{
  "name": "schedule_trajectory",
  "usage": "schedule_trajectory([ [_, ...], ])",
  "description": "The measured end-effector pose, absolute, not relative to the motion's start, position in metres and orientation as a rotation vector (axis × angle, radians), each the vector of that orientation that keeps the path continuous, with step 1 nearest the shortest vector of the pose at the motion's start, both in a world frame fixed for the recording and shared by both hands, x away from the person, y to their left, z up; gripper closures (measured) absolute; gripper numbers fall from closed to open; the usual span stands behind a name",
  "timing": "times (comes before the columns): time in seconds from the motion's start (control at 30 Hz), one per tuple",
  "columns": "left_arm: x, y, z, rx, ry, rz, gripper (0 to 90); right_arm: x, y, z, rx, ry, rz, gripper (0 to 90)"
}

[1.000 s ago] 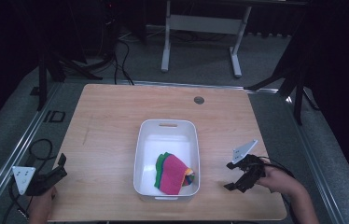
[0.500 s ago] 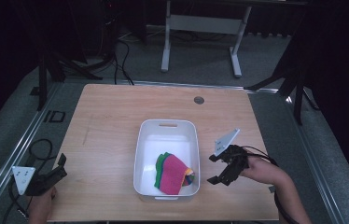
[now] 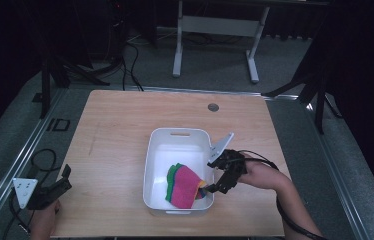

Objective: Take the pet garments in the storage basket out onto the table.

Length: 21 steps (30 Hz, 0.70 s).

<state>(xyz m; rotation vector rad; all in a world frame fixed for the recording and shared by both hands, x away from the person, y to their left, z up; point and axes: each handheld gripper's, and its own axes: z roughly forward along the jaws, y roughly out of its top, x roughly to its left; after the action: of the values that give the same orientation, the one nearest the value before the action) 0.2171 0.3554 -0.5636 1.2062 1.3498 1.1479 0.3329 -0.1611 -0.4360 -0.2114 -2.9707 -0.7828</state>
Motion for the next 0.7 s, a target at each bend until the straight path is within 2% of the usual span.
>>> schedule_trajectory([
  [0.2, 0.217, 0.356, -0.563, 1.207, 1.354, 1.145, 1.8, 0.33, -0.142, -0.446, -0.173, -2.966, -0.734, 11.7],
  [0.4, 0.217, 0.356, -0.564, 1.201, 1.355, 1.14, 1.8, 0.336, -0.122, -0.457, -0.239, -2.979, -0.691, 14.4],
  [0.53, 0.218, 0.356, -0.563, 1.202, 1.355, 1.138, 1.8, 0.338, -0.111, -0.466, -0.271, -2.963, -0.622, 21.7],
  [0.7, 0.218, 0.356, -0.563, 1.204, 1.353, 1.14, 1.8, 0.34, -0.102, -0.476, -0.294, -3.007, -0.518, 38.1],
])
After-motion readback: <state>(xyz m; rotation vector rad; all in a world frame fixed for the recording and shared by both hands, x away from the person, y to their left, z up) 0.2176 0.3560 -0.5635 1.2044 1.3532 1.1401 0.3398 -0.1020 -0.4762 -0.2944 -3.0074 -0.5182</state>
